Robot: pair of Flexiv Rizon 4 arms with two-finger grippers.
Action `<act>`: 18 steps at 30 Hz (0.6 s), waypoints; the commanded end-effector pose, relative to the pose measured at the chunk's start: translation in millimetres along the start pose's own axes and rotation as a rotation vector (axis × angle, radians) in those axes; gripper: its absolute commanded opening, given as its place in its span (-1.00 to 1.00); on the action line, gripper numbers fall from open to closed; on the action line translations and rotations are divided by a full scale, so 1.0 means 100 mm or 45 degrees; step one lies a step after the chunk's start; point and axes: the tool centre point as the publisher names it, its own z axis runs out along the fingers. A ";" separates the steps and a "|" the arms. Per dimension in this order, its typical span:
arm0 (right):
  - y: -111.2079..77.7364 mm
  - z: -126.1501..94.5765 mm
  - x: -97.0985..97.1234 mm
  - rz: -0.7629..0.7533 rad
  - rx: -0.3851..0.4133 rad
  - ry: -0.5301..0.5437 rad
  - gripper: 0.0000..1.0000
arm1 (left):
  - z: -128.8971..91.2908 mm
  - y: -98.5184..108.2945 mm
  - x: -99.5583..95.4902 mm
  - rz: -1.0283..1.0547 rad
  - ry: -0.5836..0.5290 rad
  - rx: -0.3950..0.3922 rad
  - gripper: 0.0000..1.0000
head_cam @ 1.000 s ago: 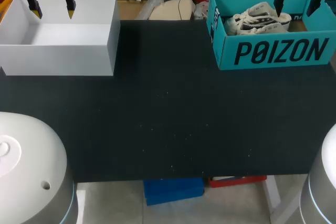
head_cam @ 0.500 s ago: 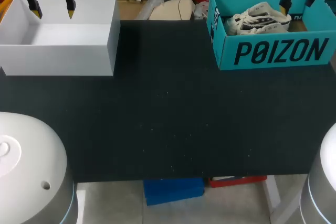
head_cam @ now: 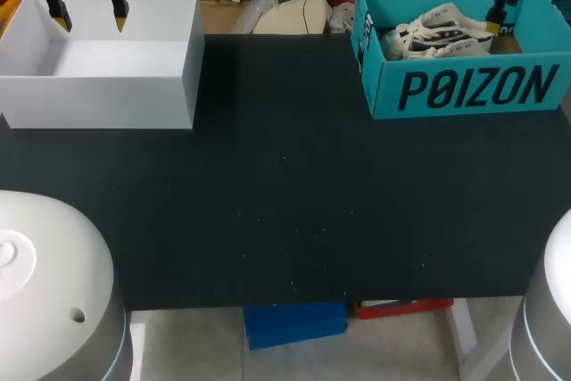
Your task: Take the shoe out of the shoebox, open the shoe tongue, remove and reinsert the insole, then place the shoe into the shoebox
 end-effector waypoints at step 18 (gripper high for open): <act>0.46 0.46 -0.53 -0.435 0.021 0.079 1.00 | -0.01 0.01 0.01 -0.002 -0.003 -0.001 1.00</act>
